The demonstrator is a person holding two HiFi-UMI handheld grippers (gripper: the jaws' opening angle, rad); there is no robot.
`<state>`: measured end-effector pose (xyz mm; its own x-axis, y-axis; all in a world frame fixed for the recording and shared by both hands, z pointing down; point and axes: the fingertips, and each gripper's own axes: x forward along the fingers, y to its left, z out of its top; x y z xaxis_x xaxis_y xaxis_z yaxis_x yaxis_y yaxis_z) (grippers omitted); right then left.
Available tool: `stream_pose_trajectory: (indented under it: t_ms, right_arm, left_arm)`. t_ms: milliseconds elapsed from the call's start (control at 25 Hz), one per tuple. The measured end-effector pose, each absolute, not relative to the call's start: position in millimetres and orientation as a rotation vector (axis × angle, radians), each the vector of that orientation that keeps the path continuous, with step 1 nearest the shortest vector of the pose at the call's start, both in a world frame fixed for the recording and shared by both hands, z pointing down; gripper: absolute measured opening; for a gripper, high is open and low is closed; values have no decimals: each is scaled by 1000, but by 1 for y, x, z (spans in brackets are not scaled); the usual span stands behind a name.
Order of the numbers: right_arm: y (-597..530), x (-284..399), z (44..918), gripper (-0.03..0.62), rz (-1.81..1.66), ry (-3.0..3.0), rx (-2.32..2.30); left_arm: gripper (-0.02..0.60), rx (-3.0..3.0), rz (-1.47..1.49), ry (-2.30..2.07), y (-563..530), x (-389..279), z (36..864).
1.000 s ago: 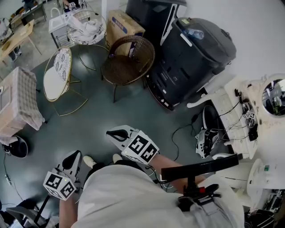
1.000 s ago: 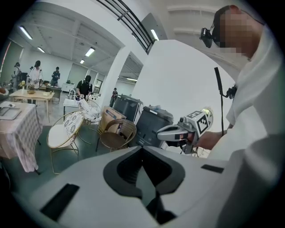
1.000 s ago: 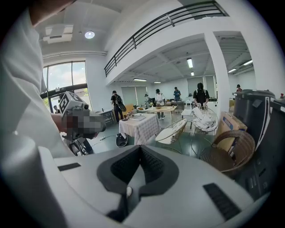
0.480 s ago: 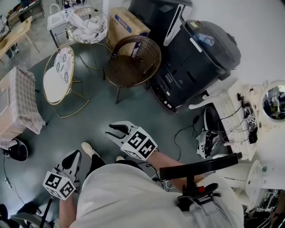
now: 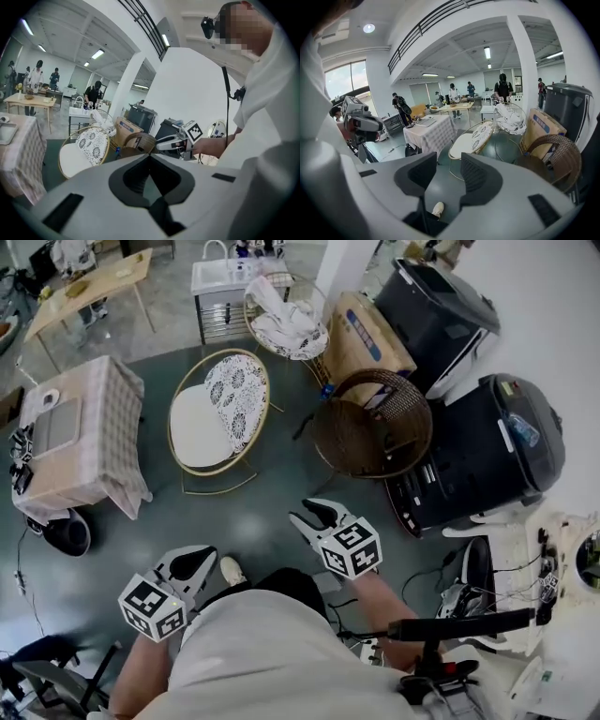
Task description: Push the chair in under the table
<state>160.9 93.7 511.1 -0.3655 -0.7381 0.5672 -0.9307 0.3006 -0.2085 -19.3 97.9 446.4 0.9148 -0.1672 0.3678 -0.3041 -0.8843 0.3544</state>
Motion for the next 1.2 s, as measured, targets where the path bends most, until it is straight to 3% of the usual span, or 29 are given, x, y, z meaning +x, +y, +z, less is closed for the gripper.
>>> stream_pose_trajectory:
  t_ms: [360, 800, 1120, 1200]
  right_arm:
    - [-65, 193, 576, 190, 927, -2077, 1494]
    - [-306, 303, 687, 238, 1217, -1898, 1526]
    - [-371, 335, 758, 244, 1514, -1767, 1464]
    - [-376, 328, 765, 220, 1600, -1757, 1455]
  left_arm:
    - [12, 2542, 391, -583, -10, -87, 459]
    - [12, 2388, 396, -895, -150, -93, 449]
    - [12, 2262, 384, -1066, -198, -92, 449]
    - [12, 2223, 376, -1107, -200, -96, 450]
